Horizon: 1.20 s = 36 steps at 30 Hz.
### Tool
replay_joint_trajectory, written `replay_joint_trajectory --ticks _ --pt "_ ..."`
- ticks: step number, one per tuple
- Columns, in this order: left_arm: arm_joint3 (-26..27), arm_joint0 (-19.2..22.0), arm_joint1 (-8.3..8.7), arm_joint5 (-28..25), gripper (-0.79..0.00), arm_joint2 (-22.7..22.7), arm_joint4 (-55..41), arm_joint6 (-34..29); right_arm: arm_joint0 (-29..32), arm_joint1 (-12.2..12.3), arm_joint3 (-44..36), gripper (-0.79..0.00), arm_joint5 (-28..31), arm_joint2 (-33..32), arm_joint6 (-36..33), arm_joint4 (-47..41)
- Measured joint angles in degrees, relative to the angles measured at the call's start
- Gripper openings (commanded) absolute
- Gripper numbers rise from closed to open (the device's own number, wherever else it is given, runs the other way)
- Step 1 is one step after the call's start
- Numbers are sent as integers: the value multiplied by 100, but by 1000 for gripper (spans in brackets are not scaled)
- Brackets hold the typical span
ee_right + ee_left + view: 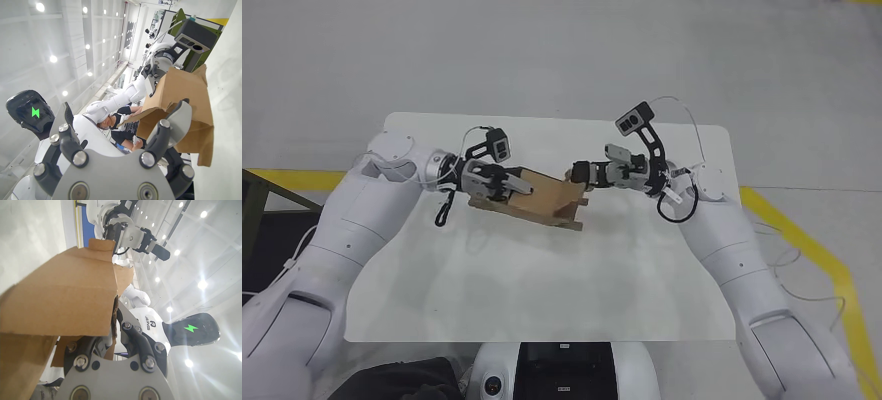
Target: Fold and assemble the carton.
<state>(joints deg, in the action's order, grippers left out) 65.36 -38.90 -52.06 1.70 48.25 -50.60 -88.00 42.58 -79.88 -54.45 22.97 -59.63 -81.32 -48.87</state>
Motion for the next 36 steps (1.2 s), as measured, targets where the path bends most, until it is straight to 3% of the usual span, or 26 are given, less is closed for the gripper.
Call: replay_joint_trajectory --ticks 24,36 --pt "-18 297 149 -261 -785 -552 -410 0 -17 -100 -29 0 -465 163 -466 -141" --pt "-314 343 149 -443 -785 -566 -556 0 51 -23 -50 0 -255 -309 -255 -79"
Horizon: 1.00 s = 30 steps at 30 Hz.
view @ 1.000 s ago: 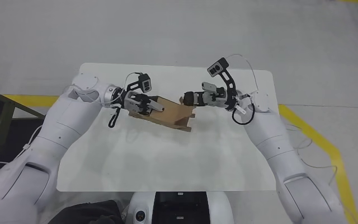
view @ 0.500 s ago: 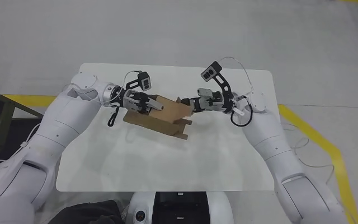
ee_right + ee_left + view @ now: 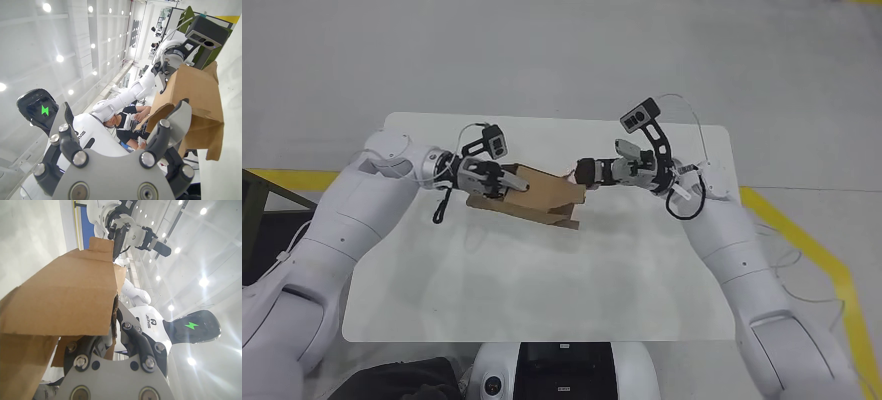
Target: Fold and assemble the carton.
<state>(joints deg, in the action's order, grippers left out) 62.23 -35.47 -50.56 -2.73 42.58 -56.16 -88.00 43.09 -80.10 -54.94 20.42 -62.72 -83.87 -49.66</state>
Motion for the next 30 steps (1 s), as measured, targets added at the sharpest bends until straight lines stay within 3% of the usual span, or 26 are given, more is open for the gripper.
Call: replay_joint_trajectory --ticks 17,30 --pt "-304 9 -127 -114 -785 184 -270 47 224 -95 -169 0 20 245 21 -10" --pt "-349 -75 -295 -488 -785 283 135 900 375 -162 -466 0 -86 441 -86 30"
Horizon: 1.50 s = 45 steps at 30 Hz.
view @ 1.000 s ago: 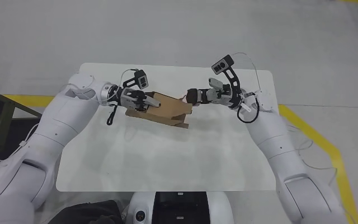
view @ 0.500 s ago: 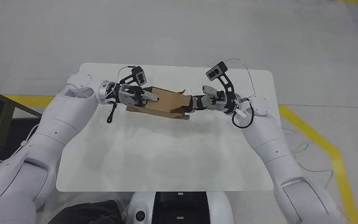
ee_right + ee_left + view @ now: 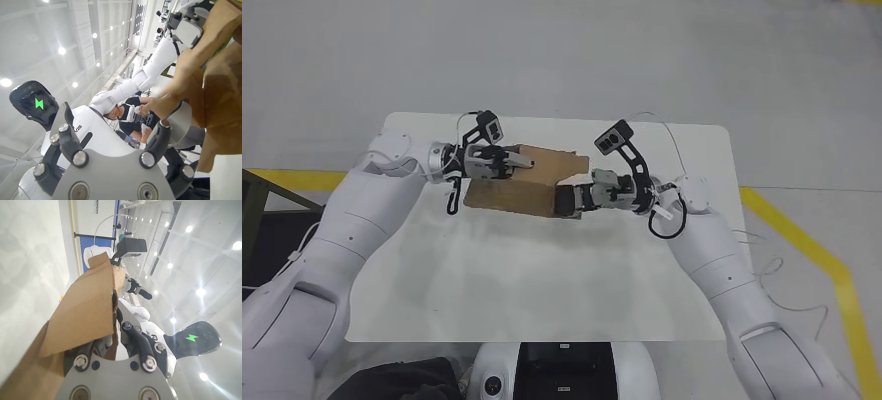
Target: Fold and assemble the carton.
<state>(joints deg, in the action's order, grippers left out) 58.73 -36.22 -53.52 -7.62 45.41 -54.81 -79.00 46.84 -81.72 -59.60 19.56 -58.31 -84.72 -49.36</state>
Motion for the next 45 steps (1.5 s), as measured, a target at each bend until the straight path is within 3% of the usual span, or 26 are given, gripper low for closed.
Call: replay_joint_trajectory --ticks 7,18,32,37,45 --pt "70 -64 -59 -83 -785 121 129 311 -39 -59 13 0 28 146 28 67" --pt "75 -149 -97 129 -785 328 144 64 -128 -88 158 0 169 96 169 98" --pt "-642 92 -145 691 -785 658 -185 -892 370 304 -290 0 278 -891 294 972" --pt "-432 74 -117 906 -785 695 -335 -901 374 381 -54 0 260 -971 748 1644" --pt "-36 89 -72 1047 -785 635 -359 -900 296 352 274 0 246 -726 1198 1979"
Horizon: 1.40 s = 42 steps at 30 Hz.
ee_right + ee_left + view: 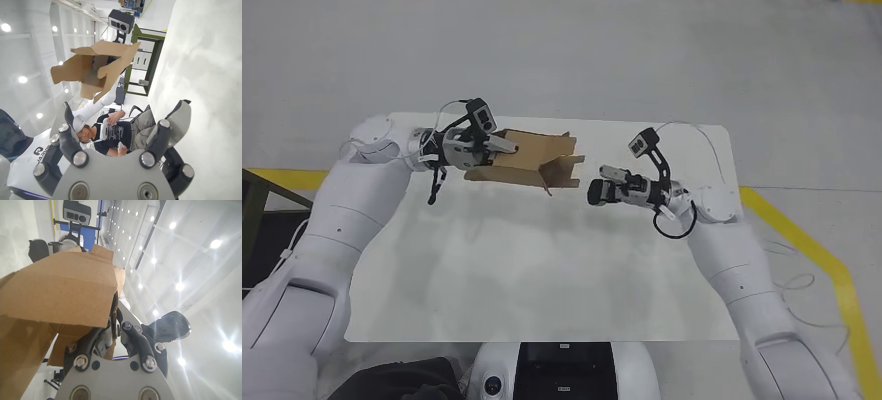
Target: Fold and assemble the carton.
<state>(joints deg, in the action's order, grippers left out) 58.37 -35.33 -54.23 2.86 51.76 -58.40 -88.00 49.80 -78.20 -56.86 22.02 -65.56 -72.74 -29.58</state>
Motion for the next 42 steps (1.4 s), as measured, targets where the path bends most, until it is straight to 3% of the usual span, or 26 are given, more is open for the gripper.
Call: replay_joint_trajectory --ticks 32,42 --pt "-41 303 -297 181 -785 -521 18 0 -339 -177 306 0 274 732 -19 -135" --pt "-150 327 -348 -20 -785 -510 156 0 -358 -185 212 0 339 797 153 -20"
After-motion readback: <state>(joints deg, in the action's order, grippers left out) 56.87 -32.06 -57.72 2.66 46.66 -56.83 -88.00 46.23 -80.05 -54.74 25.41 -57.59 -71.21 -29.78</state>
